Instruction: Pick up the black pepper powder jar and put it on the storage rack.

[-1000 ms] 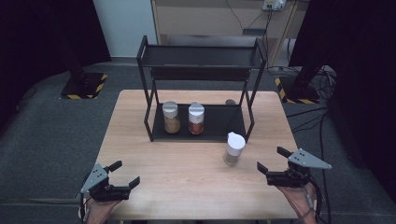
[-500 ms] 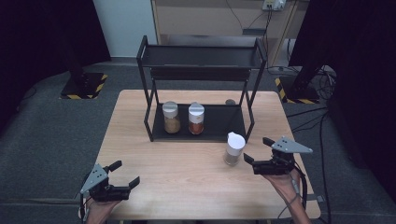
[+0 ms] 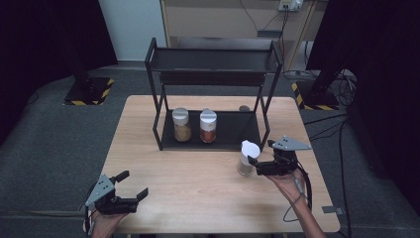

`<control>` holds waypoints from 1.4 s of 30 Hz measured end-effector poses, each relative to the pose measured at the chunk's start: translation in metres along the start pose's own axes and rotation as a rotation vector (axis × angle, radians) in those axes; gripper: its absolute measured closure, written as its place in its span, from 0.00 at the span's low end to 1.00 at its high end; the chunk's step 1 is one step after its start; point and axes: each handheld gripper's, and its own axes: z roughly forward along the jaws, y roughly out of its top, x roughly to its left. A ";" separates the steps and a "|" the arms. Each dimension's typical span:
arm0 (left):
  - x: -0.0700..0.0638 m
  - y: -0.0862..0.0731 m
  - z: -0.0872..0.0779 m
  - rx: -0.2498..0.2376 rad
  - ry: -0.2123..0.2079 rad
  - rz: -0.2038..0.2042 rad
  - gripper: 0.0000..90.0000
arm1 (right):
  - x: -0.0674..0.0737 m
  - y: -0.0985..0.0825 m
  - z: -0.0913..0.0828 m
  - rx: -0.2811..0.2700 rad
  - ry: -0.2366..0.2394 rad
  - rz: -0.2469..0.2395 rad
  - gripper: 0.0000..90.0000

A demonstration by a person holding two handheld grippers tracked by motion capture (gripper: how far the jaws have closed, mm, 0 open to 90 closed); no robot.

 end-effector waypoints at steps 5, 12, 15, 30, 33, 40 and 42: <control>0.001 0.000 0.000 0.004 -0.004 0.001 0.00 | -0.002 -0.001 0.013 0.017 0.005 0.016 0.05; 0.001 0.000 0.000 0.004 -0.005 0.000 0.00 | 0.004 -0.002 0.032 0.046 -0.008 0.016 0.06; 0.002 -0.001 0.000 0.005 -0.007 -0.002 0.00 | 0.005 -0.001 0.040 0.064 -0.007 0.017 0.06; 0.003 -0.002 -0.001 -0.002 -0.006 -0.006 0.00 | 0.017 -0.009 0.058 0.085 -0.069 0.048 0.23; 0.003 -0.002 -0.002 -0.005 -0.006 -0.010 0.00 | 0.022 -0.016 0.057 0.055 -0.083 0.036 0.34; 0.004 -0.003 -0.001 -0.004 -0.010 -0.011 0.00 | 0.031 -0.020 0.057 0.041 -0.118 0.036 0.34; 0.004 -0.003 -0.001 -0.003 -0.010 -0.012 0.00 | 0.032 -0.020 0.057 0.039 -0.121 0.033 0.34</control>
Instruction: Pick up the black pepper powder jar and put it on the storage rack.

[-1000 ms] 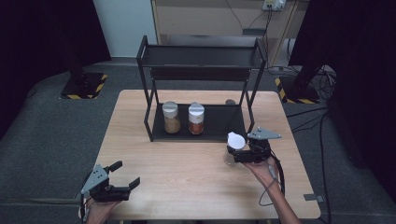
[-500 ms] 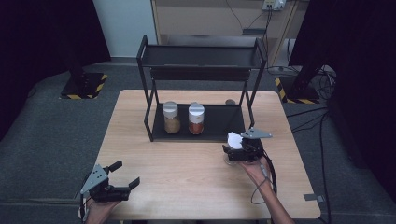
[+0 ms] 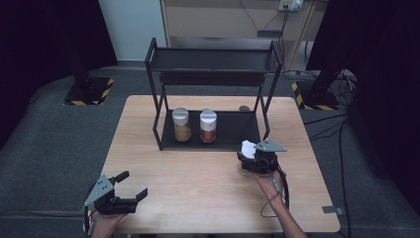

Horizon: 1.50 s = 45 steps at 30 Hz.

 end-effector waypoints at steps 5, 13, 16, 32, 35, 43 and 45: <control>0.000 0.000 0.000 -0.002 -0.001 -0.001 0.00 | 0.002 0.003 -0.002 0.005 -0.009 0.000 0.34; 0.001 0.000 0.000 -0.001 -0.004 -0.004 0.00 | 0.002 0.016 -0.009 -0.002 -0.011 -0.003 0.34; 0.002 0.000 0.000 0.000 -0.005 -0.007 0.00 | 0.002 0.021 -0.010 -0.008 -0.014 -0.008 0.34; 0.003 -0.001 -0.001 -0.001 -0.007 -0.012 0.00 | 0.003 0.055 -0.005 -0.018 -0.024 -0.022 0.34; 0.003 -0.001 -0.001 0.001 -0.008 -0.010 0.00 | 0.003 0.063 -0.001 -0.018 -0.026 -0.024 0.34; 0.004 -0.001 0.000 0.003 -0.014 -0.010 0.00 | 0.007 0.081 0.011 -0.016 -0.050 -0.017 0.34; 0.004 -0.001 0.000 0.004 -0.015 -0.010 0.00 | 0.008 0.086 0.016 -0.016 -0.057 -0.017 0.34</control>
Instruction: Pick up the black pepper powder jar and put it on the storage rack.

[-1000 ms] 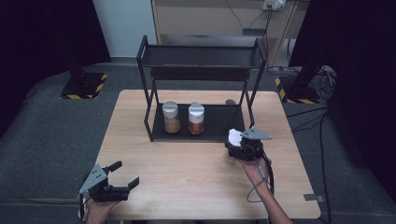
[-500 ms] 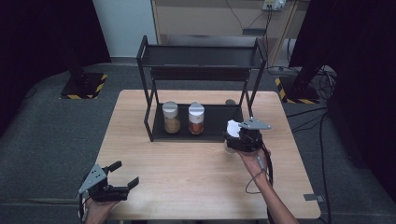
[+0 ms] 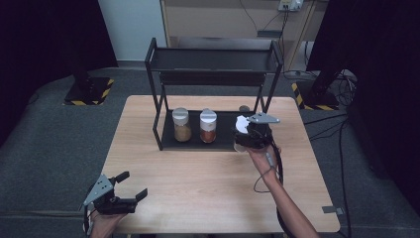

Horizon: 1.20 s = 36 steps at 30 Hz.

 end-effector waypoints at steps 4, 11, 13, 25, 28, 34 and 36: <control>0.000 0.000 0.000 0.000 -0.001 -0.001 0.00 | 0.001 0.008 0.009 0.001 -0.013 -0.002 0.34; 0.001 0.000 0.000 0.000 -0.004 -0.003 0.00 | 0.001 0.018 0.024 0.008 -0.037 0.000 0.34; 0.001 0.000 0.000 0.000 -0.005 -0.002 0.00 | 0.000 0.020 0.028 0.012 -0.045 0.009 0.34; 0.001 -0.001 0.000 0.001 -0.005 -0.007 0.01 | -0.003 0.011 0.062 0.025 -0.088 0.049 0.34; 0.001 0.000 0.000 0.004 -0.008 -0.003 0.01 | -0.005 0.006 0.070 0.028 -0.095 0.058 0.34; 0.001 0.000 0.000 0.007 -0.008 -0.001 0.01 | -0.007 -0.001 0.081 0.049 -0.101 0.075 0.34; 0.002 0.000 0.000 0.005 -0.008 -0.002 0.01 | -0.008 -0.003 0.083 0.052 -0.098 0.082 0.34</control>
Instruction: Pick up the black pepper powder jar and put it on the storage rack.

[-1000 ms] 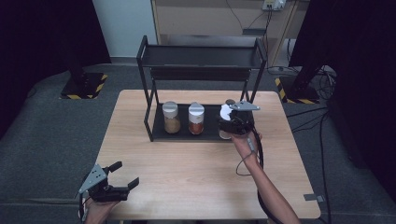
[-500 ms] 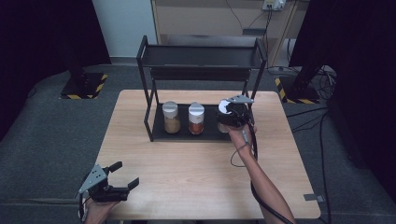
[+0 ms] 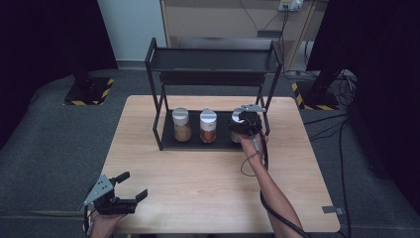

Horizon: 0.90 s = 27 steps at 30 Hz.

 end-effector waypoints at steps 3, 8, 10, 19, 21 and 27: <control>0.000 0.000 0.000 0.002 -0.001 0.001 0.01 | 0.000 -0.002 0.002 -0.001 0.001 -0.001 0.34; 0.000 0.000 0.000 0.002 -0.002 0.001 0.01 | 0.000 -0.003 0.004 0.003 0.005 -0.005 0.34; 0.000 0.000 0.000 0.002 -0.002 0.001 0.01 | 0.001 -0.003 0.004 0.006 0.006 -0.007 0.34; 0.000 0.001 0.000 0.006 -0.004 0.005 0.01 | -0.002 -0.006 0.006 0.006 0.012 0.007 0.34; 0.000 0.001 0.000 0.005 -0.004 0.006 0.01 | -0.003 -0.007 0.006 0.001 0.015 0.011 0.34; -0.001 0.001 0.000 0.005 -0.005 0.007 0.01 | -0.005 -0.008 0.006 0.000 0.023 0.012 0.34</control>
